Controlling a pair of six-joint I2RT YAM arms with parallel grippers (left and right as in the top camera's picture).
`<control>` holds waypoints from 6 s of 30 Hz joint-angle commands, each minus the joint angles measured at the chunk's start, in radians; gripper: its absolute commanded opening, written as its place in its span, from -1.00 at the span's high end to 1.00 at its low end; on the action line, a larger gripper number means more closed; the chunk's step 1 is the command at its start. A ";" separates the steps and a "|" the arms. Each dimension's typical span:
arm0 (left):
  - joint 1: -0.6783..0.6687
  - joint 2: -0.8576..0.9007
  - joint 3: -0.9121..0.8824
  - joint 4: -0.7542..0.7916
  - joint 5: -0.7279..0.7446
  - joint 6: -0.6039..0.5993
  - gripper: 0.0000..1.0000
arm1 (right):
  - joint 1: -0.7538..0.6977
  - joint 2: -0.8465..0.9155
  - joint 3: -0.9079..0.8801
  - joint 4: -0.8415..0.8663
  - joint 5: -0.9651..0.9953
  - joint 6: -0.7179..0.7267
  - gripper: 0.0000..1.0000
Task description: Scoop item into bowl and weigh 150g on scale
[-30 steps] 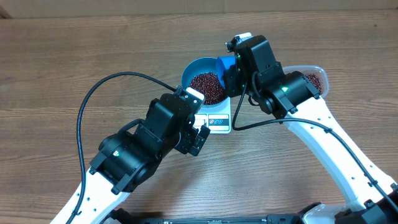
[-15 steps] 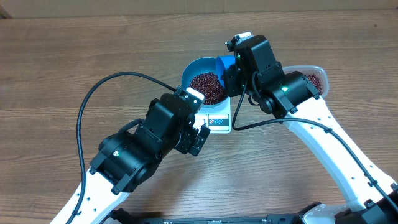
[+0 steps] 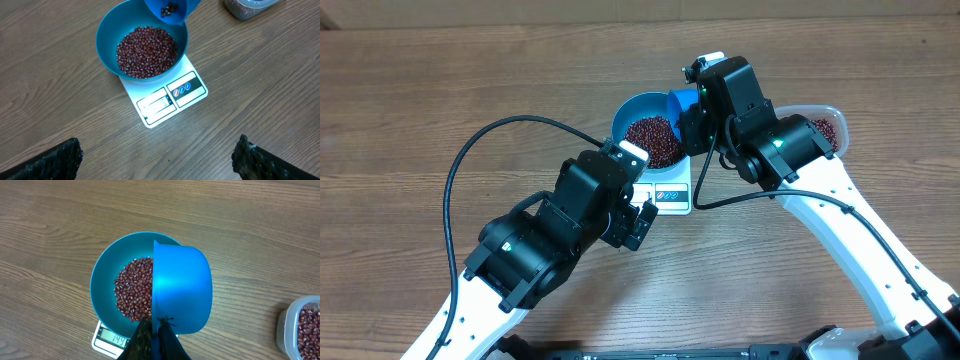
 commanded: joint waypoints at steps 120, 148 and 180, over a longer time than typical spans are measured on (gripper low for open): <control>0.002 0.003 -0.011 0.000 0.012 -0.014 -0.99 | -0.004 0.000 0.017 0.035 0.041 -0.161 0.93; 0.002 0.003 -0.011 0.000 0.012 -0.014 -0.99 | -0.003 0.000 0.017 0.036 -0.012 -0.116 0.93; 0.002 0.003 -0.011 0.000 0.012 -0.014 -0.99 | -0.003 0.000 0.017 -0.006 -0.046 -0.183 0.93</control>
